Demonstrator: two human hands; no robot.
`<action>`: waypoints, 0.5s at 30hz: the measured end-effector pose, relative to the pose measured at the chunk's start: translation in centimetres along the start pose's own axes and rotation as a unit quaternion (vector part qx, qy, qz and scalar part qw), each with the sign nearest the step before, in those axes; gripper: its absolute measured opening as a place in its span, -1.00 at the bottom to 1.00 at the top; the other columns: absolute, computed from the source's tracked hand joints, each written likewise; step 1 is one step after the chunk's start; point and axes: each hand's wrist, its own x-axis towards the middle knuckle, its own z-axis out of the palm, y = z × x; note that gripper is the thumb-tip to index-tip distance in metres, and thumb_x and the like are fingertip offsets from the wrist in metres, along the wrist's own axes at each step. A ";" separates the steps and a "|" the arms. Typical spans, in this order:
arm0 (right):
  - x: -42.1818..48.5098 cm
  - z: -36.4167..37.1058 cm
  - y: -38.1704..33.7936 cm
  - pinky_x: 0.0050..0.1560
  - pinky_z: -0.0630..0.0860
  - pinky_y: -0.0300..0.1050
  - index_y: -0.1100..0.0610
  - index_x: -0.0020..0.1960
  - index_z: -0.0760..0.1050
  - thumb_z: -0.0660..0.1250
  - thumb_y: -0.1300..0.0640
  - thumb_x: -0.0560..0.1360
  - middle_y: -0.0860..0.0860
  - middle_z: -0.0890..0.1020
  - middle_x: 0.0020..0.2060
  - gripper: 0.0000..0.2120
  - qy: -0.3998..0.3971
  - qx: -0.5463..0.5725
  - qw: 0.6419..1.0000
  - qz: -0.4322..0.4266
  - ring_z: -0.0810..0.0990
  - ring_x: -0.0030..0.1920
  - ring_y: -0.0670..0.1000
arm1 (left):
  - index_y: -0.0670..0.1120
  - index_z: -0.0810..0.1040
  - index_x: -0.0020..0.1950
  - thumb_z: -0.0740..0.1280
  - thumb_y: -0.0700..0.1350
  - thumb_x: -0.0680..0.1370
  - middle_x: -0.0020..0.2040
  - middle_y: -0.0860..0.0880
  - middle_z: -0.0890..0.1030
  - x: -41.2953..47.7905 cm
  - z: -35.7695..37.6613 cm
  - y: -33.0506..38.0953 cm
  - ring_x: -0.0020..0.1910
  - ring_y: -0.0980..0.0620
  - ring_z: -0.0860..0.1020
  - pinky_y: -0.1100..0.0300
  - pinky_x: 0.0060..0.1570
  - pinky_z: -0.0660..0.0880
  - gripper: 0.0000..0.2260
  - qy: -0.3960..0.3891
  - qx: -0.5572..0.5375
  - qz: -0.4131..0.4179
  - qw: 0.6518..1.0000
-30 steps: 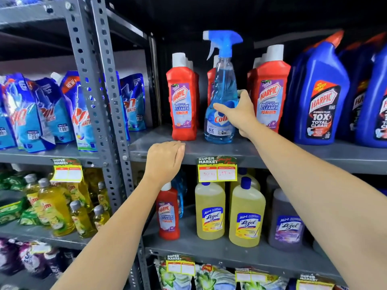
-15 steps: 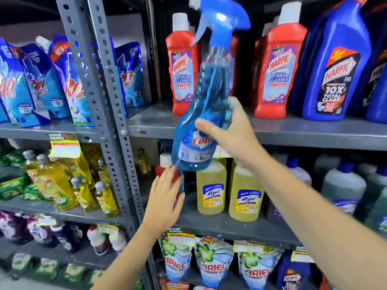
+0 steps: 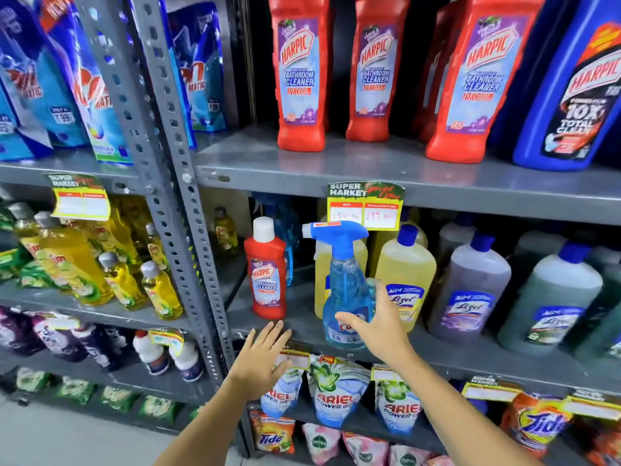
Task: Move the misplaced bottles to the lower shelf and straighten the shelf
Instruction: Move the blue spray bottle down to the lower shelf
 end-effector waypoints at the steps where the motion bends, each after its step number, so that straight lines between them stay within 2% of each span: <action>1: 0.4 0.4 0.9 0.12 0.55 -0.03 -0.13 0.20 0.33 0.57 -0.03 0.33 -0.14 0.62 0.09 -0.43 0.002 -0.007 1.000 0.007 0.60 0.12 -0.12 | 0.01 -0.12 0.60 -0.04 0.20 0.67 0.59 -0.01 -0.21 0.0 0.2 0.0 0.58 -0.02 -0.19 -0.03 0.51 -0.25 -0.43 -0.001 0.005 -0.001 1.000; 4: 1.5 1.6 2.8 0.12 0.54 -0.01 -0.09 0.22 0.29 0.57 0.00 0.35 -0.09 0.60 0.08 -0.41 0.006 -0.029 0.999 0.020 0.59 0.12 -0.02 | 0.00 -0.13 0.60 -0.06 0.23 0.66 0.60 -0.02 -0.19 -0.1 0.5 0.0 0.58 -0.03 -0.19 -0.04 0.51 -0.24 -0.41 0.008 0.016 0.000 1.000; 7: 2.3 2.6 4.0 -0.07 0.47 -0.36 -0.12 0.20 0.26 0.57 0.00 0.35 -0.15 0.59 0.01 -0.40 0.020 -0.018 0.999 0.043 0.60 0.02 -0.13 | 0.01 -0.11 0.60 -0.06 0.24 0.65 0.62 -0.03 -0.14 0.0 0.7 -0.2 0.59 -0.02 -0.16 -0.03 0.52 -0.22 -0.40 0.018 0.015 0.003 1.000; 9: 2.6 3.1 4.5 -0.14 0.44 -0.48 -0.13 0.20 0.24 0.57 0.01 0.36 -0.20 0.57 -0.02 -0.40 0.022 -0.006 0.999 0.048 0.58 -0.02 -0.19 | 0.02 -0.12 0.60 -0.08 0.26 0.65 0.62 -0.03 -0.14 0.0 0.8 -0.4 0.59 -0.01 -0.16 -0.02 0.52 -0.22 -0.40 0.018 0.016 0.007 1.000; 12: 2.9 3.6 4.9 -0.02 0.46 -0.36 -0.01 0.30 0.26 0.54 0.03 0.40 -0.11 0.58 0.06 -0.38 0.020 0.001 0.999 0.045 0.58 0.07 -0.08 | 0.02 -0.14 0.60 -0.09 0.27 0.64 0.61 -0.02 -0.16 0.0 1.0 -0.5 0.58 -0.01 -0.18 -0.01 0.51 -0.25 -0.39 0.017 0.019 0.009 1.000; 15: 3.1 3.5 5.1 0.08 0.50 -0.22 0.03 0.39 0.19 0.53 0.05 0.41 -0.11 0.56 0.10 -0.30 -0.009 -0.014 0.999 0.036 0.59 0.13 -0.05 | 0.02 -0.14 0.60 -0.09 0.27 0.64 0.61 -0.01 -0.17 0.0 1.1 -0.7 0.58 0.00 -0.19 0.00 0.51 -0.26 -0.39 0.018 0.015 0.012 1.000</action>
